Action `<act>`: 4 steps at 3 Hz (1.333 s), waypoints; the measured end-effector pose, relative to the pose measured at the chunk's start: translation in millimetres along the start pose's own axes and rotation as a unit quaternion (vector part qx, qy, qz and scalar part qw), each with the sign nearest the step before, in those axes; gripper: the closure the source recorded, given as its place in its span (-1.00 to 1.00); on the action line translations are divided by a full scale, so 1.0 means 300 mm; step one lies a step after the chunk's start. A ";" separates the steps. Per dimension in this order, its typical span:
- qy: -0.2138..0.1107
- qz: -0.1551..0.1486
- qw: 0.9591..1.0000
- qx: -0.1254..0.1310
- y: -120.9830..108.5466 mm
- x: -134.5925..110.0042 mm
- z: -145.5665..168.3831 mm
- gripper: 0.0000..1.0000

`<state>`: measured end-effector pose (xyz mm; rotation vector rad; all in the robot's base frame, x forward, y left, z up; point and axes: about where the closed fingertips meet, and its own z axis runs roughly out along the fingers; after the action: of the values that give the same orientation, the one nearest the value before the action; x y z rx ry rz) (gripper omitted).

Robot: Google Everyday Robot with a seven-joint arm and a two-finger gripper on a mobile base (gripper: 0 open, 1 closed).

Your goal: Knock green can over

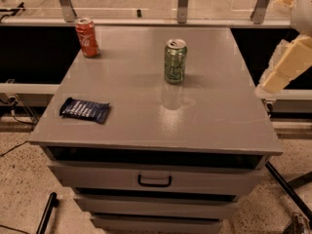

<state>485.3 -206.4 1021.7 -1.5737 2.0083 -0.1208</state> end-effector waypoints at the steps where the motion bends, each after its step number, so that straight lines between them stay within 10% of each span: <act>1: -0.072 0.028 0.997 -0.003 -0.096 0.008 0.134 -1.00; 3: -0.224 0.061 0.972 0.027 -0.247 -0.057 0.447 -1.00; 4: -0.223 0.061 0.973 0.025 -0.243 -0.058 0.445 -1.00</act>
Offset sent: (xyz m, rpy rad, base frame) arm 0.1400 0.0192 -0.0771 0.5421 -0.1428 0.0582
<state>615.9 -175.9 947.5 -1.3027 1.7228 0.2115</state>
